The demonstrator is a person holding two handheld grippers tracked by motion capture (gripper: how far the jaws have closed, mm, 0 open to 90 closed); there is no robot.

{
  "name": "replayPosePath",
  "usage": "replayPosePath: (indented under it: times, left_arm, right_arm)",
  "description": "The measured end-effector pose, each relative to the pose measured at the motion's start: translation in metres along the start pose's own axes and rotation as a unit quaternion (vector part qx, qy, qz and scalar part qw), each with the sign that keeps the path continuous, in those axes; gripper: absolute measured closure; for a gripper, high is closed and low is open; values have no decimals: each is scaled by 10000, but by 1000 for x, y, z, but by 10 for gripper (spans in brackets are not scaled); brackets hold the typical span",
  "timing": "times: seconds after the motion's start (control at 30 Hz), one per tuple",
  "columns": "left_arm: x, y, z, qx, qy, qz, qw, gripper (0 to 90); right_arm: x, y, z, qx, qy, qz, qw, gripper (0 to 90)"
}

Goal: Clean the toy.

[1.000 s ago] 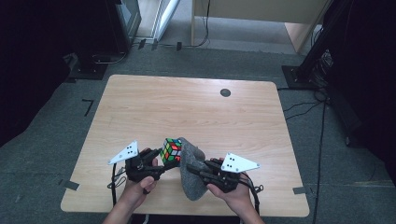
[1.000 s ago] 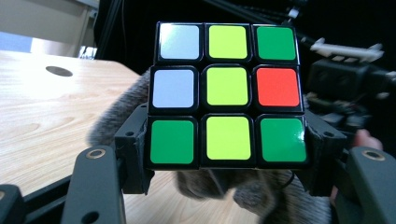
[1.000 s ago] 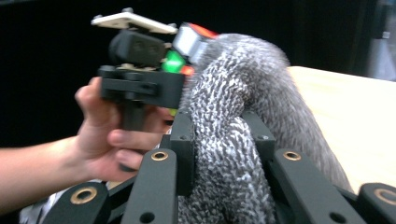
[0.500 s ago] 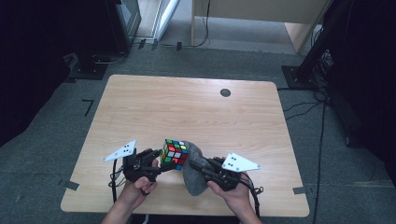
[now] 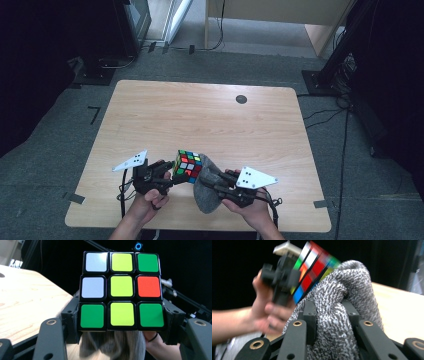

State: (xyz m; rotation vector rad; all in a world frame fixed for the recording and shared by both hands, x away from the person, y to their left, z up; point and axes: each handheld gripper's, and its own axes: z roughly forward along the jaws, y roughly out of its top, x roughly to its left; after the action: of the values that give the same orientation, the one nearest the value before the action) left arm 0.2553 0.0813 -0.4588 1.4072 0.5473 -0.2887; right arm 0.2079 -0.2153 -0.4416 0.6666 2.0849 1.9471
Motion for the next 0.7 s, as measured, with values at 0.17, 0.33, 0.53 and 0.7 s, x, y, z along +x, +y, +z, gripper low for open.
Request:
replayPosePath:
  times: [0.17, 0.33, 0.53, 0.7]
  left_arm:
    - [2, -1, 0, 13, 94, -47, 9999, 345]
    - [4, -1, 0, 24, 247, -147, 9996, 345]
    - [3, -2, 3, 132, 379, -173, 9990, 345]
    - [5, -1, 1, 99, 442, -210, 9988, 345]
  right_arm:
    - [2, -11, 9, 311, 47, -161, 9994, 704]
    - [7, -15, 18, 774, -144, -451, 9959, 702]
    - [3, -10, 11, 554, -394, -411, 9968, 702]
    - [12, -18, 23, 991, -306, -789, 9915, 701]
